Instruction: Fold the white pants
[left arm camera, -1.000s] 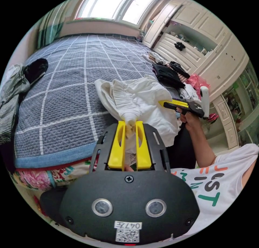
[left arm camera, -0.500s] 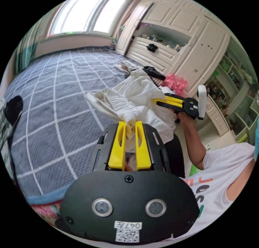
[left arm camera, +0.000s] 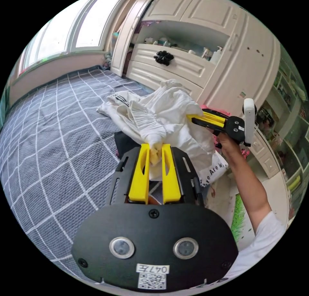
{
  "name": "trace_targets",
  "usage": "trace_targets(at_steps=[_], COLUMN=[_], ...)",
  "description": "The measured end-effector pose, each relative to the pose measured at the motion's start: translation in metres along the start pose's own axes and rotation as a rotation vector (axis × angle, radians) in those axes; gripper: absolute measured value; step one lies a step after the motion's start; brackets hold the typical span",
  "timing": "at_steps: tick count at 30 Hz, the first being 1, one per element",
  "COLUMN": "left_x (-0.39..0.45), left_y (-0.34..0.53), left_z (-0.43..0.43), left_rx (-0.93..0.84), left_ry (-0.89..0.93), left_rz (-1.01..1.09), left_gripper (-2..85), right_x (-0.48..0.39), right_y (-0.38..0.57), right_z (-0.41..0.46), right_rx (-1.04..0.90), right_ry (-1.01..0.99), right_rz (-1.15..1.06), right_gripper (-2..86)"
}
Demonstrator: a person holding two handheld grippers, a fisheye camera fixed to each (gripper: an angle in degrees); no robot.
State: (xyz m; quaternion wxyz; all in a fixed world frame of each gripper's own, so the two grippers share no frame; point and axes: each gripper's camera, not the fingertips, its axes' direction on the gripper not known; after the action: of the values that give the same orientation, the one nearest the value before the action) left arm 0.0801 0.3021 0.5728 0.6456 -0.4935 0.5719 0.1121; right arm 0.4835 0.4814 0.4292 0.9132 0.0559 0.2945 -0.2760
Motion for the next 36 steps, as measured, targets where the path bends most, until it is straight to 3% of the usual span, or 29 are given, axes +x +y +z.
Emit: trace_targets(at_steps=[4, 6, 11, 16, 20, 22, 26, 30, 34, 36], left_x=[-0.029, -0.039, -0.027, 0.002, -0.008, -0.023, -0.034, -0.021, 0.007, 0.009], left_y=[-0.007, 0.006, -0.018, -0.083, -0.079, -0.061, -0.053, -0.049, -0.032, -0.027], left_z=[0.071, 0.078, 0.052, 0.079, 0.144, 0.154, 0.138, 0.109, 0.107, 0.121], left_rx=[-0.086, -0.050, -0.016, -0.165, -0.384, -0.306, -0.242, -0.273, -0.364, -0.442], left_ry=[-0.016, -0.014, -0.131, 0.024, -0.029, 0.052, 0.139, 0.060, -0.138, -0.145], left_rz=[-0.111, -0.130, 0.064, 0.169, 0.136, 0.057, 0.013, 0.088, 0.252, 0.253], left_gripper=[13.3, 14.3, 10.0, 10.0, 10.3, 10.1, 9.5, 9.5, 8.6, 8.4], right_x=[0.031, 0.040, 0.063, 0.060, 0.046, 0.040, 0.032, 0.021, -0.028, -0.053], right_y=[0.010, 0.021, 0.021, -0.038, -0.050, -0.039, -0.051, -0.066, -0.056, -0.050], right_z=[0.084, 0.093, 0.071, 0.118, 0.173, 0.207, 0.201, 0.126, 0.077, 0.079], right_rx=[-0.116, -0.081, 0.044, -0.133, -0.300, -0.373, -0.350, -0.158, -0.266, -0.350], right_ry=[-0.137, -0.102, -0.016, -0.249, -0.181, -0.234, -0.237, -0.233, -0.248, -0.202], right_rz=[0.135, 0.220, 0.276, 0.235, 0.239, 0.302, 0.276, 0.245, 0.037, -0.020], right_gripper=[3.2, 3.0, 1.3, 0.5, -0.3, -0.4, -0.5, -0.4, -0.5, -0.5])
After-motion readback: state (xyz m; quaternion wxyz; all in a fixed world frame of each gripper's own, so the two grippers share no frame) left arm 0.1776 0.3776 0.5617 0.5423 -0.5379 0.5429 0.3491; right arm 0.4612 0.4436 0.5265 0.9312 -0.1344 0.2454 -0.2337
